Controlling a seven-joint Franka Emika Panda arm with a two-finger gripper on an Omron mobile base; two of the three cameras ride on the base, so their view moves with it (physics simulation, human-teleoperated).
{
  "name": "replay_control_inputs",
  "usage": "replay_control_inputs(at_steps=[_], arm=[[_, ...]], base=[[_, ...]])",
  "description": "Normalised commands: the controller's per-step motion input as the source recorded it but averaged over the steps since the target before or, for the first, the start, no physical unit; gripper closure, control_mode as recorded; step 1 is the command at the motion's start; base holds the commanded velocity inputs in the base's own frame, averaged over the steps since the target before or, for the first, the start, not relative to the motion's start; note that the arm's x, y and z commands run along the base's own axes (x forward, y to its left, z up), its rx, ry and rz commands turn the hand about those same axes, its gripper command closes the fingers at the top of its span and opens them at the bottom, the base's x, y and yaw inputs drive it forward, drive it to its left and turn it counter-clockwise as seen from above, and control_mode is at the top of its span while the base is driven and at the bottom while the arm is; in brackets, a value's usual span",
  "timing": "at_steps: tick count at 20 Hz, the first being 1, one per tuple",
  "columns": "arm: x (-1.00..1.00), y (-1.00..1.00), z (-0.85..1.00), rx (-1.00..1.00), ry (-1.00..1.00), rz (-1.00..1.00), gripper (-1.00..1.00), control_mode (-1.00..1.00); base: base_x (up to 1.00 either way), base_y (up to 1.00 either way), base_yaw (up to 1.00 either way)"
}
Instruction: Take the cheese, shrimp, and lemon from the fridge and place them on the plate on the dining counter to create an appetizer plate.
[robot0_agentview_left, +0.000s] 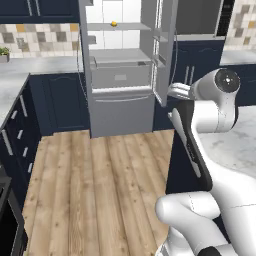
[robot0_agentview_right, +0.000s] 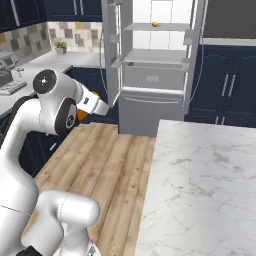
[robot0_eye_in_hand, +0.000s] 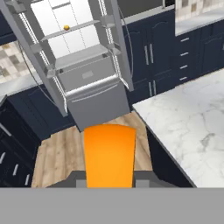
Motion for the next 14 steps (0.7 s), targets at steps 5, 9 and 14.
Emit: replay_control_inputs(at_steps=[5, 9, 14], arm=[[0.0, 0.0, 0.0, 0.0, 0.0, 0.0, 1.0, 1.0], [0.0, 0.0, 0.0, 0.0, 0.0, 0.0, 1.0, 1.0], [0.0, 0.0, 0.0, 0.0, 0.0, 0.0, 1.0, 1.0]], base=[[-1.0, 0.0, 0.21], [-1.0, 0.0, 0.19], [-1.0, 0.0, 0.13]])
